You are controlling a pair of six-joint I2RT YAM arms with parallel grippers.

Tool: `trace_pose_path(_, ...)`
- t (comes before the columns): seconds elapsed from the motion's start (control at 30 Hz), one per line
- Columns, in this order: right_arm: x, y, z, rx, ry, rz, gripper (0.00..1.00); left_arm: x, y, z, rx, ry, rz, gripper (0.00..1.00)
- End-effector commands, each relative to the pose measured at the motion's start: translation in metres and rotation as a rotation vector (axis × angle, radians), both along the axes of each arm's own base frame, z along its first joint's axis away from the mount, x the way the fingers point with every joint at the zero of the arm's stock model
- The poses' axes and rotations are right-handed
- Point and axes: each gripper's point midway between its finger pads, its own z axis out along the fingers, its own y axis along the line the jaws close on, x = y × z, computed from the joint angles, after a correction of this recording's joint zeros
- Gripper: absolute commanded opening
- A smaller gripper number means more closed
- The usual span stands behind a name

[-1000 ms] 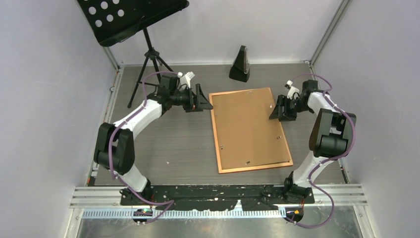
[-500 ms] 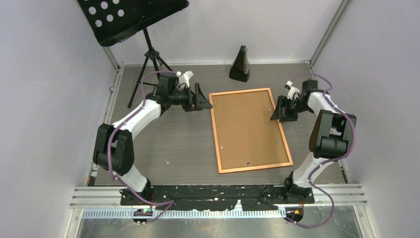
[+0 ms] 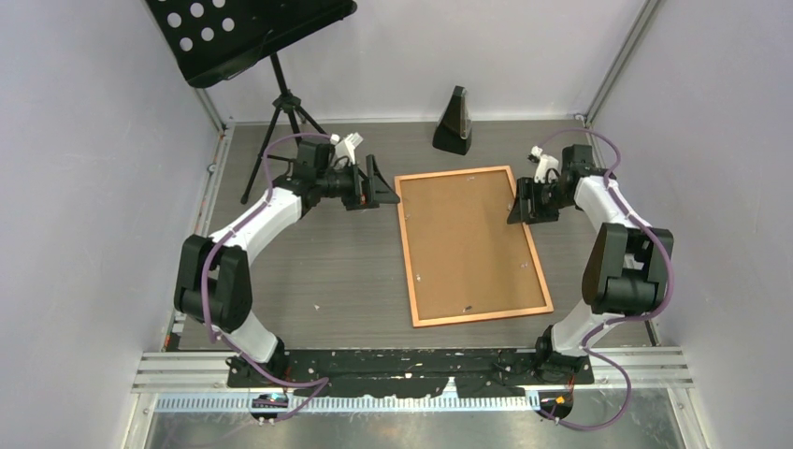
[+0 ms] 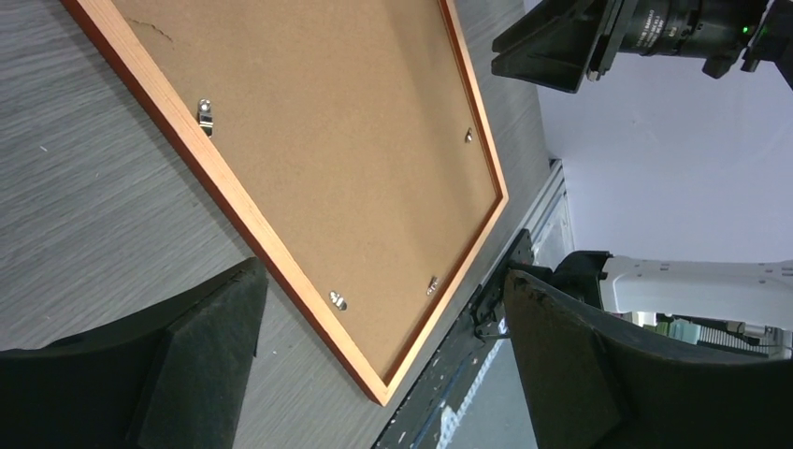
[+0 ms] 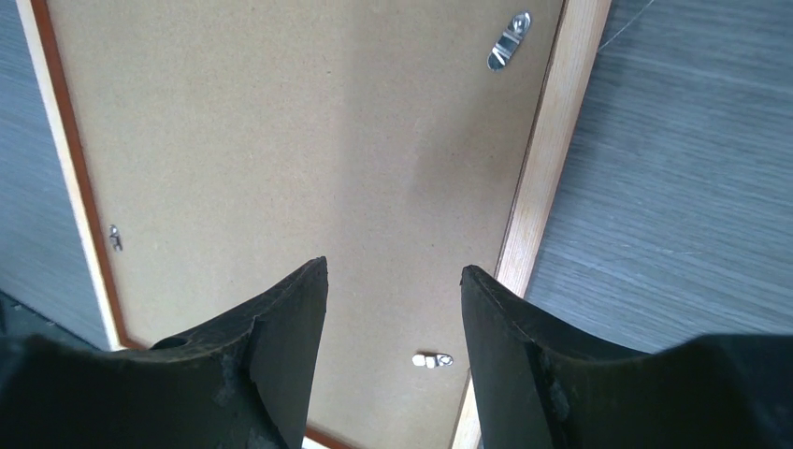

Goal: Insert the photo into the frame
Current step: Place the photo frame item in the photo frame, then adjust the photo frame at the center of the board.

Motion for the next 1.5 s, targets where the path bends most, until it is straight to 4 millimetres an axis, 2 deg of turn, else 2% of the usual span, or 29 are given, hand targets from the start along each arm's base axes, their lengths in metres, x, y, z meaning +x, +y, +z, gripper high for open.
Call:
trace_pose_path(0.0, 0.013, -0.010, 0.017, -0.125, -0.135, 0.014, 0.61, 0.001, 0.005, 0.027, -0.005, -0.075, 0.010, 0.99)
trace_pose_path(0.13, 0.016, -0.020, 0.013, -0.181, -0.153, 0.001, 0.61, 0.002, 0.009, 0.018, 0.025, -0.059, 0.030, 1.00)
trace_pose_path(0.37, 0.014, -0.038, -0.009, -0.280, -0.123, -0.011, 0.61, 0.000, 0.013, 0.001, 0.051, -0.026, 0.055, 1.00)
trace_pose_path(0.7, -0.003, -0.036, -0.040, -0.278, -0.040, 0.036, 0.61, 0.006, 0.014, -0.032, 0.073, 0.072, 0.113, 1.00)
trace_pose_path(1.13, -0.030, -0.010, -0.061, -0.138, 0.056, 0.079, 0.61, 0.005, 0.013, -0.052, 0.081, 0.124, 0.127, 1.00)
trace_pose_path(1.47, -0.042, 0.012, -0.058, -0.010, 0.132, 0.067, 0.59, -0.006, 0.015, -0.088, 0.147, 0.169, 0.148, 1.00)
